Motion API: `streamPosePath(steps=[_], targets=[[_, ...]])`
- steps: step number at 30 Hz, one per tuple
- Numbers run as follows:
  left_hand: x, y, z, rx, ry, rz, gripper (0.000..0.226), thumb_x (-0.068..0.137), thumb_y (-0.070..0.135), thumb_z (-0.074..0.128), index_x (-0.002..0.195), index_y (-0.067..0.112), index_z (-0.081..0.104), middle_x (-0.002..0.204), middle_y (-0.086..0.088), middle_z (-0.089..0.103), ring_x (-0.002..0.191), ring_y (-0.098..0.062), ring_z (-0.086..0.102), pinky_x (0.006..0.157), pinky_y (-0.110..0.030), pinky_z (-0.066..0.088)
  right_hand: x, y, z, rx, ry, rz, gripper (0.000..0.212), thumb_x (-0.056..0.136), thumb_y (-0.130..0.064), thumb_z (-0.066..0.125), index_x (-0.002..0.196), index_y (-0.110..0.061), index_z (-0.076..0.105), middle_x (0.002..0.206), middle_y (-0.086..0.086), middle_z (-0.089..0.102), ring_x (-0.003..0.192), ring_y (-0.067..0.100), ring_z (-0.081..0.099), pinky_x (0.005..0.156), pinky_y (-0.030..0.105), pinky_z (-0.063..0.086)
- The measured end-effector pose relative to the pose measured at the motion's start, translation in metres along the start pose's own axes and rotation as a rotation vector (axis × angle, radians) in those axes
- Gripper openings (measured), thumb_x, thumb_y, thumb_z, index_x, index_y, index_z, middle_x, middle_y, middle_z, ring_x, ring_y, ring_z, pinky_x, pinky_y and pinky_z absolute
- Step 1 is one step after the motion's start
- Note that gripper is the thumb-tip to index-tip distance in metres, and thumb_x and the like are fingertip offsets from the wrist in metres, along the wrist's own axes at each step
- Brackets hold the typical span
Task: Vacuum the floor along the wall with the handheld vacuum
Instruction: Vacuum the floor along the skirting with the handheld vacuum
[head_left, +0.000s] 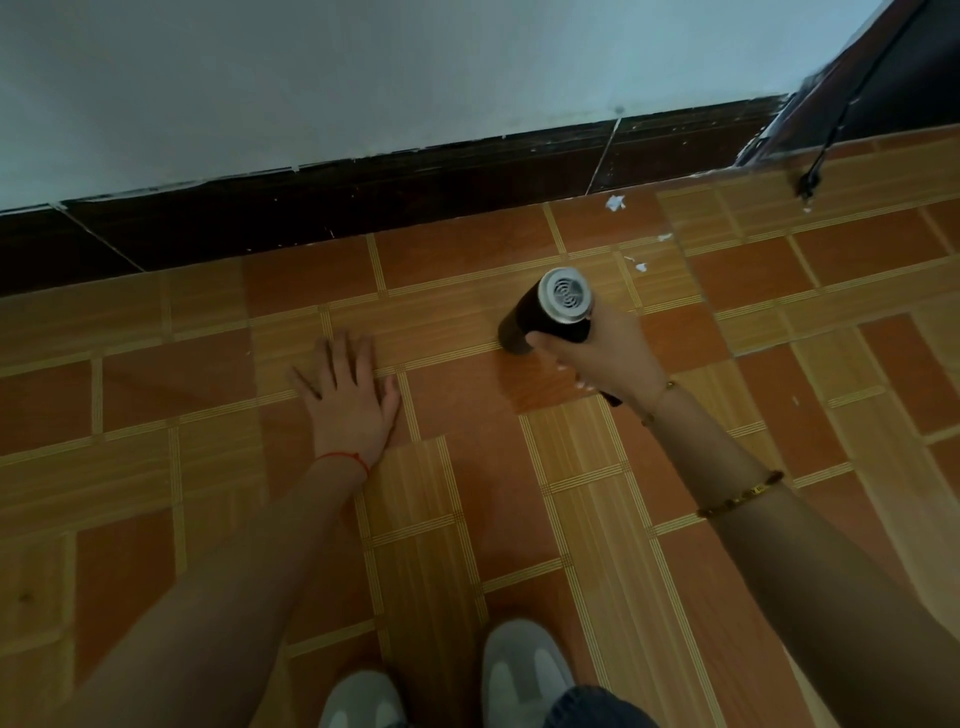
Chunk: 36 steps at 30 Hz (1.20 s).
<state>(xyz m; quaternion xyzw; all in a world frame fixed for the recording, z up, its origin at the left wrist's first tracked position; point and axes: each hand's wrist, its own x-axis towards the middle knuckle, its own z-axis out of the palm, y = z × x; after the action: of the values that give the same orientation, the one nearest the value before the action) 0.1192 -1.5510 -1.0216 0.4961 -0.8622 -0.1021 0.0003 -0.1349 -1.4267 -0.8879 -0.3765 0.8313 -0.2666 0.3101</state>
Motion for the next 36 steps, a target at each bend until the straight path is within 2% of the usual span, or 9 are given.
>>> streamPosePath(steps=[3,6,9,12,15,20,23,31,36], targets=[[-0.002,-0.003,0.0,-0.04,0.016,0.0,0.066,0.099,0.051,0.022,0.155,0.017,0.026,0.162,-0.016,0.022,0.151,-0.036,0.015,0.116,-0.071,0.005,-0.009,-0.013,0.017,0.025,-0.109,-0.061,0.063,0.079,-0.04,0.075,0.133,-0.024,0.048,0.108,-0.005,0.067,0.091,0.012,0.063,0.075,0.031,0.054],[-0.003,-0.004,-0.001,-0.076,0.025,0.001,0.065,0.1,0.051,0.023,0.156,0.019,0.024,0.163,-0.013,0.02,0.152,-0.034,0.012,0.118,-0.069,0.0,-0.012,-0.019,0.033,0.044,-0.191,-0.107,0.065,0.078,-0.041,0.076,0.134,-0.025,0.048,0.107,-0.011,0.065,0.091,0.007,0.061,0.071,0.021,0.05],[-0.003,-0.003,-0.002,-0.101,0.032,-0.007,0.063,0.099,0.049,0.024,0.156,0.02,0.025,0.163,-0.012,0.02,0.153,-0.033,0.011,0.118,-0.068,0.001,-0.007,-0.02,0.037,0.055,-0.121,-0.085,0.064,0.079,-0.042,0.076,0.134,-0.024,0.049,0.097,-0.018,0.064,0.083,0.001,0.06,0.071,0.017,0.048],[-0.004,-0.003,-0.001,-0.119,0.049,-0.006,0.06,0.099,0.043,0.029,0.154,0.019,0.028,0.163,-0.012,0.023,0.152,-0.032,0.013,0.117,-0.07,0.003,0.005,-0.017,0.034,-0.044,0.056,-0.084,0.066,0.078,-0.049,0.073,0.133,-0.024,0.049,0.114,-0.009,0.067,0.104,0.009,0.062,0.084,0.027,0.052],[-0.004,-0.003,-0.001,-0.133,0.064,-0.004,0.059,0.099,0.04,0.03,0.154,0.019,0.03,0.162,-0.012,0.024,0.152,-0.032,0.014,0.117,-0.07,0.002,0.014,-0.018,0.034,-0.038,0.132,-0.075,0.065,0.078,-0.051,0.072,0.133,-0.022,0.049,0.117,-0.006,0.067,0.107,0.013,0.062,0.085,0.032,0.053],[-0.003,-0.003,-0.003,-0.151,0.072,-0.016,0.059,0.098,0.04,0.03,0.153,0.021,0.03,0.163,-0.01,0.024,0.152,-0.03,0.013,0.118,-0.069,0.002,0.018,-0.03,0.048,-0.014,-0.005,-0.151,0.06,0.079,-0.049,0.073,0.13,-0.025,0.052,0.114,-0.011,0.066,0.106,0.006,0.06,0.081,0.019,0.049],[-0.003,-0.004,-0.003,-0.155,0.073,-0.022,0.059,0.098,0.041,0.03,0.153,0.022,0.03,0.163,-0.009,0.024,0.153,-0.029,0.014,0.119,-0.067,0.002,0.025,-0.037,0.056,0.001,-0.098,-0.194,0.059,0.079,-0.047,0.074,0.129,-0.025,0.053,0.115,-0.01,0.066,0.105,0.004,0.059,0.084,0.018,0.047],[-0.002,-0.004,-0.002,-0.152,0.1,-0.027,0.058,0.097,0.038,0.037,0.152,0.021,0.034,0.161,-0.008,0.027,0.152,-0.029,0.015,0.119,-0.066,0.002,0.081,-0.055,0.06,0.009,0.131,-0.184,0.071,0.079,-0.05,0.072,0.138,-0.02,0.047,0.124,-0.005,0.065,0.114,0.013,0.059,0.088,0.025,0.049],[-0.001,-0.005,-0.001,-0.141,0.101,-0.02,0.057,0.097,0.035,0.041,0.152,0.02,0.034,0.161,-0.008,0.028,0.152,-0.029,0.016,0.118,-0.068,0.005,0.116,-0.079,0.074,-0.044,0.133,-0.227,0.069,0.08,-0.051,0.072,0.135,-0.018,0.047,0.124,0.0,0.065,0.114,0.018,0.061,0.091,0.035,0.053]])
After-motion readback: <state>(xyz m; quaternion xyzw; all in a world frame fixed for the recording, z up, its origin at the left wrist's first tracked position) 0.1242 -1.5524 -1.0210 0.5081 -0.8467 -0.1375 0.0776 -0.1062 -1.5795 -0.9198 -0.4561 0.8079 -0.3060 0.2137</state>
